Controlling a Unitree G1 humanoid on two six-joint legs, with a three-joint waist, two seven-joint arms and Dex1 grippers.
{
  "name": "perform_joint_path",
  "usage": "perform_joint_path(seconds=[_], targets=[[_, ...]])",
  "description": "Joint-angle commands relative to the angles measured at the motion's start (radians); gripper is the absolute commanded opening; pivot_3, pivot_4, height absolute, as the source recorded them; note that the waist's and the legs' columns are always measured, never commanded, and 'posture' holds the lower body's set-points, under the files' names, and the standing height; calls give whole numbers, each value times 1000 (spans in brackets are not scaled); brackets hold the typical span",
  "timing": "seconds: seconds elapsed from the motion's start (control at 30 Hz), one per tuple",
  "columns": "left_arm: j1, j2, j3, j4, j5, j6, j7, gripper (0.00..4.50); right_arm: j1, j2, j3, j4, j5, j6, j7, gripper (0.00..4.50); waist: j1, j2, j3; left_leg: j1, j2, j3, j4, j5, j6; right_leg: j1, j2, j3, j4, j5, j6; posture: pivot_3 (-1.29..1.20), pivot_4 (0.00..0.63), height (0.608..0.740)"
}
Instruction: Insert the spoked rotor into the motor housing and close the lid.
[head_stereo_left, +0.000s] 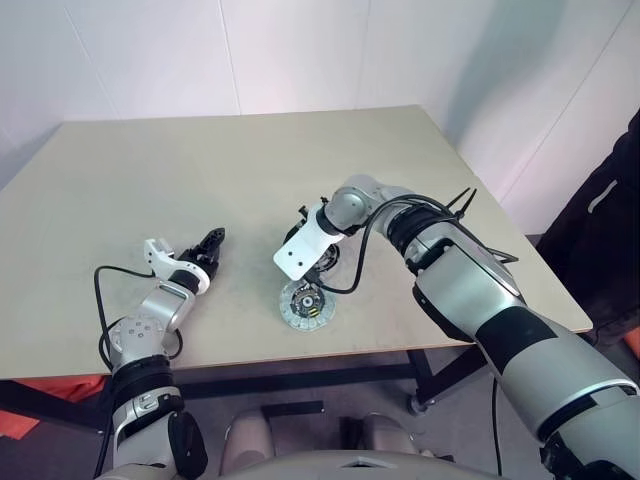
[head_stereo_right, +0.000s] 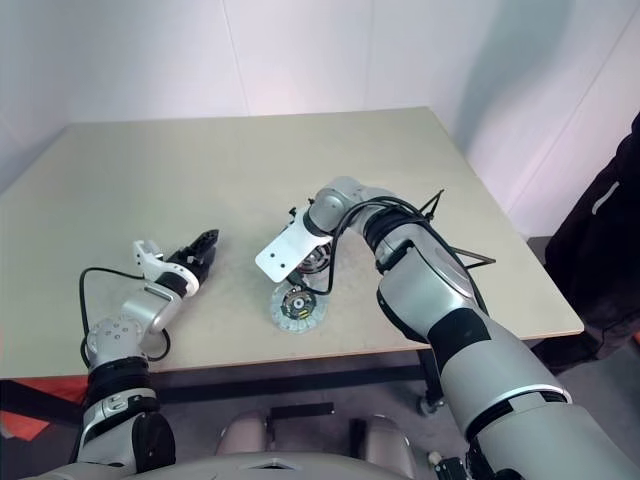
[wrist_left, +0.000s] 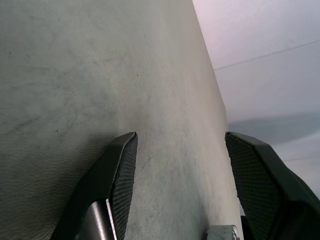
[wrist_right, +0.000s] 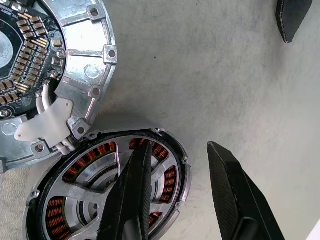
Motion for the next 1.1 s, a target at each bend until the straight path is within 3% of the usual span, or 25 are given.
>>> perform_joint_path(seconds=[0.03, 0.13, 0.3, 0.67, 0.8, 0.9, 1.0, 1.1], targets=[[15, -5, -18, 2, 8, 12, 18, 3032, 8, -12, 22, -22, -19, -21, -3, 1940, 0, 0, 0, 0, 0, 0, 0, 0, 0, 0, 0, 0, 0, 0, 0, 0, 0, 740], [17, -4, -17, 2, 9, 10, 19, 3032, 5, -17, 38, -23, -33, -26, -11, 1940, 0, 0, 0, 0, 0, 0, 0, 0, 0, 0, 0, 0, 0, 0, 0, 0, 0, 740], [15, -1, -16, 6, 10, 8, 19, 3032, -4, -23, 52, -22, -49, -24, -41, 330, 0, 0, 0, 1, 0, 0, 0, 0, 0, 0, 0, 0, 0, 0, 0, 0, 0, 740], [6, 3, -19, 24, 19, 4, 12, 3032, -40, -40, 24, -18, -41, 22, -110, 330, 0, 0, 0, 0, 0, 0, 0, 0, 0, 0, 0, 0, 0, 0, 0, 0, 0, 740], [6, 1, -23, 27, 19, 2, 9, 3032, -72, -101, -30, -27, 21, 2, -13, 330, 4, 0, 0, 0, 0, 0, 0, 0, 0, 0, 0, 0, 0, 0, 0, 0, 0, 740], [3, -1, -29, 38, 21, -1, 2, 3032, -68, -187, -50, -53, 53, -52, 78, 891, 5, 0, 0, -1, -1, 0, 0, 0, 0, 0, 0, 0, 0, 0, 0, 0, 0, 740], [-8, -2, -37, 63, 28, -6, -10, 3032, -41, -272, -65, -103, 83, -106, 143, 1883, 6, 0, 0, -1, 0, 0, 0, 0, 0, 0, 0, 0, 0, 0, 0, 0, 0, 740], [-26, -7, -50, 103, 43, -14, -28, 3032, 6, -333, -69, -182, 141, -158, 273, 1883, 7, 0, 0, -1, -1, 0, 1, 0, 0, 1, 0, 0, 0, 0, 0, 0, 0, 740]])
